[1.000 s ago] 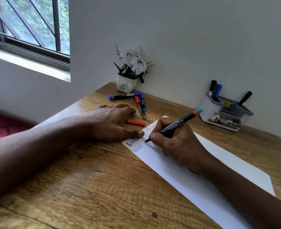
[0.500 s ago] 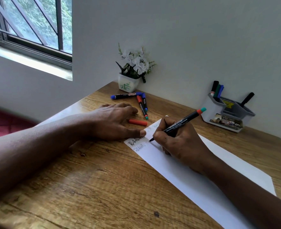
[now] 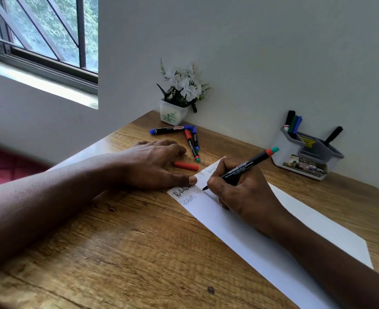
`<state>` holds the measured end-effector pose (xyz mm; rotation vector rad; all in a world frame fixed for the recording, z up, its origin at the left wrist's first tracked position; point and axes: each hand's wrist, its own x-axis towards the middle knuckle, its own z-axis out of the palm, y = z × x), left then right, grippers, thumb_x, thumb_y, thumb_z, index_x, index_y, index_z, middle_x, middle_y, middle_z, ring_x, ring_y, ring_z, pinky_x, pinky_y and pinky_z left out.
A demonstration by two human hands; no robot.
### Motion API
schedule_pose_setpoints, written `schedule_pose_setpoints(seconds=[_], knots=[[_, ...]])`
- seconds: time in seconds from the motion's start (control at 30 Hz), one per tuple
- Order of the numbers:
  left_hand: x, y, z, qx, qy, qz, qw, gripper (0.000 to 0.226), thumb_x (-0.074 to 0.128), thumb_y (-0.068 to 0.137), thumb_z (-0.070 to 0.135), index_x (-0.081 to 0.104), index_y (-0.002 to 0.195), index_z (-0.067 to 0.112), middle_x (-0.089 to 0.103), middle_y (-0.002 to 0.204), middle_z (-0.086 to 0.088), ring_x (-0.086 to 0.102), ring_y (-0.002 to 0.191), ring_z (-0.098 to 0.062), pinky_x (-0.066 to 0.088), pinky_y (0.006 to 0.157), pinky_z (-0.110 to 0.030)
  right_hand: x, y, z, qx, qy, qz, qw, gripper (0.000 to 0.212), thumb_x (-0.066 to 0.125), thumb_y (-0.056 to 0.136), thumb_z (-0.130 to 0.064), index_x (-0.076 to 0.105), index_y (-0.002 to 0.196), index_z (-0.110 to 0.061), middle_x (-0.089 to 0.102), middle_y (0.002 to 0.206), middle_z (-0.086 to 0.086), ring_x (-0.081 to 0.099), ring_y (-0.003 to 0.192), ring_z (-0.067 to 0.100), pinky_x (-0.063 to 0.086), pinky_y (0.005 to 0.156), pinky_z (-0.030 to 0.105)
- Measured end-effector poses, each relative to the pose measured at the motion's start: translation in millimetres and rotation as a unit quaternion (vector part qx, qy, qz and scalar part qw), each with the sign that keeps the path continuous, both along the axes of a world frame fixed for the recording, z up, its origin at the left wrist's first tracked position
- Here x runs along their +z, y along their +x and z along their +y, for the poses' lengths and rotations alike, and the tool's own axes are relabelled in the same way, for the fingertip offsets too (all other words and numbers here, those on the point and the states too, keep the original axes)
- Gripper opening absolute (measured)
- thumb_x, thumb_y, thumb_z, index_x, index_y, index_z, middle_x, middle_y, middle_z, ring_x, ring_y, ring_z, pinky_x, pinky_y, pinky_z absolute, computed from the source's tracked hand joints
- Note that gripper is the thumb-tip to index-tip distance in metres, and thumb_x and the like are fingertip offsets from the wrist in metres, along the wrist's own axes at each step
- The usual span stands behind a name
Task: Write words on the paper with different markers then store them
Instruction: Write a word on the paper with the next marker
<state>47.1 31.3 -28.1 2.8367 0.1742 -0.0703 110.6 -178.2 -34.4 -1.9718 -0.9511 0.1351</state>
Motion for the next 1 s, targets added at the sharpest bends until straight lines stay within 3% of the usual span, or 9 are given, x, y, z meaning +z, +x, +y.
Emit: schedule_pose_setpoints(seconds=[0.23,0.43,0.57,0.67,0.8,1.0], knots=[[0.1,0.6,1.6,-0.005,-0.003,-0.001,1.000,0.093,0.045,0.080,0.083,0.022,0.158,0.038,0.020,0.167,0.008,0.029,0.149,-0.019,0.026,0.119,-0.042,-1.5,-0.5,-0.8,-0.013,0.025,-0.006,1.000,0.012,0.072,0.086,-0.010,0.066,0.076,-0.006,0.061,0.056,-0.002,0.057,0.052,0.007,0.046,0.054,0.026],[0.2,-0.2,1.0,-0.005,-0.001,0.000,1.000,0.093,0.045,0.081,0.082,0.022,0.158,0.036,0.020,0.167,0.007,0.030,0.149,-0.019,0.027,0.118,-0.042,-1.5,-0.4,0.9,-0.016,-0.003,-0.029,0.999,0.016,0.073,0.084,-0.015,0.064,0.072,-0.011,0.061,0.057,-0.002,0.057,0.055,0.009,0.049,0.057,0.032],[0.8,0.4,0.5,-0.005,0.004,-0.001,1.000,0.093,0.045,0.081,0.082,0.023,0.158,0.035,0.021,0.167,0.007,0.030,0.149,-0.019,0.028,0.119,-0.042,-0.9,-0.8,-0.3,-0.015,0.007,-0.007,1.000,0.012,0.072,0.087,-0.012,0.067,0.077,-0.008,0.064,0.056,0.000,0.059,0.053,0.005,0.049,0.056,0.025],[0.8,-0.2,-0.1,-0.002,0.001,0.004,1.000,0.092,0.046,0.082,0.081,0.022,0.159,0.036,0.020,0.168,0.007,0.029,0.149,-0.020,0.026,0.120,-0.043,-1.8,-1.0,0.6,-0.027,0.006,-0.015,1.000,0.016,0.073,0.086,-0.013,0.065,0.072,-0.012,0.062,0.058,0.000,0.058,0.055,0.009,0.050,0.056,0.028],[0.9,0.8,0.6,-0.002,-0.001,0.006,1.000,0.094,0.044,0.080,0.083,0.020,0.159,0.037,0.019,0.168,0.007,0.028,0.150,-0.020,0.025,0.121,-0.044,-0.9,-1.3,0.8,-0.026,0.004,0.004,1.000,0.014,0.072,0.088,-0.011,0.066,0.076,-0.011,0.064,0.055,-0.001,0.059,0.052,0.004,0.047,0.055,0.020],[1.6,-0.4,0.7,-0.003,-0.006,0.004,1.000,0.093,0.046,0.081,0.081,0.021,0.159,0.036,0.019,0.168,0.007,0.028,0.150,-0.019,0.024,0.121,-0.044,-1.0,-2.4,2.5,-0.047,0.005,-0.001,0.999,0.015,0.072,0.086,-0.015,0.065,0.072,-0.013,0.062,0.054,-0.003,0.058,0.052,0.006,0.047,0.054,0.023]])
